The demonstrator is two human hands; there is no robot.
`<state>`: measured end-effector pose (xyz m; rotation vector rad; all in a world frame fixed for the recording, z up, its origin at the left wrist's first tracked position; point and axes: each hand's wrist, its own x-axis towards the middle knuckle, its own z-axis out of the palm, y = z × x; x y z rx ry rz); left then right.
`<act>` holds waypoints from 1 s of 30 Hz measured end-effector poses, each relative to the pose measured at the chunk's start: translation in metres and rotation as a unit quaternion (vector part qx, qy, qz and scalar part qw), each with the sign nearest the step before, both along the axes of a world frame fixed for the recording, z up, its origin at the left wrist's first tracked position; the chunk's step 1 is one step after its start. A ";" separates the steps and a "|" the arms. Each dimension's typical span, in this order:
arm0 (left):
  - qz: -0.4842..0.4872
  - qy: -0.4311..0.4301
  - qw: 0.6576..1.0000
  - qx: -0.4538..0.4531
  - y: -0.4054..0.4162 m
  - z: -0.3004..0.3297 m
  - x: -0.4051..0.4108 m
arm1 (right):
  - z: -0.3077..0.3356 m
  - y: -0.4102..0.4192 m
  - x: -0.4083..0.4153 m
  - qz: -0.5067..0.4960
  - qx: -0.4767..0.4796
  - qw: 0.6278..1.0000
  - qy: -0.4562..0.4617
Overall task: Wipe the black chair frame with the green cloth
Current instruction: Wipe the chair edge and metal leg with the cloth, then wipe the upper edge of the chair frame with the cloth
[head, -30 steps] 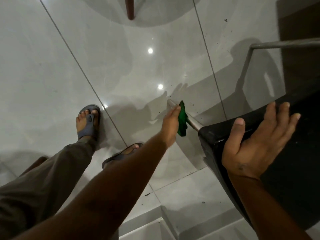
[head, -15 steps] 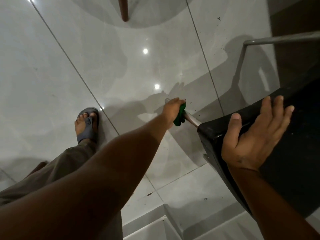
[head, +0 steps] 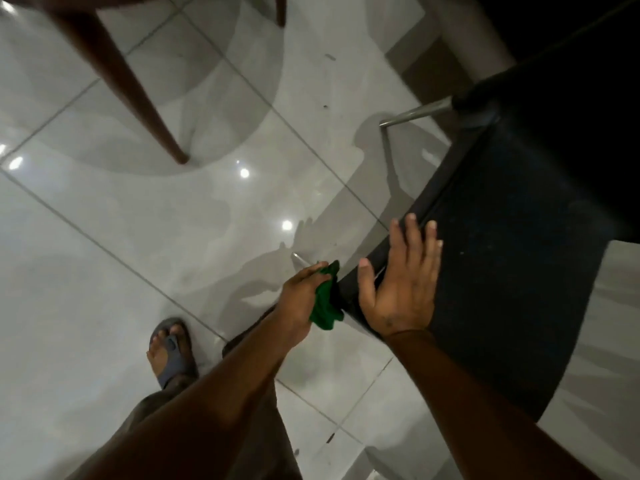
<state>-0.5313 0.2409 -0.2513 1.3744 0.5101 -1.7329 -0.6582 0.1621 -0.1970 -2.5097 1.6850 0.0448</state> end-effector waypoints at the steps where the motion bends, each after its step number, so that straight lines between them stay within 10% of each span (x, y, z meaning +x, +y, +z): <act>1: -0.003 0.003 1.000 0.000 0.000 0.003 0.006 | 0.000 0.002 0.001 0.002 0.006 1.000 0.006; 17: -0.005 -0.096 0.992 -0.081 -0.136 0.024 0.082 | 0.022 -0.225 -0.042 0.104 0.080 0.989 0.063; 30: -0.072 -0.101 0.985 -0.118 -0.327 -0.014 0.045 | 0.003 -0.233 -0.052 0.105 0.073 0.992 -0.013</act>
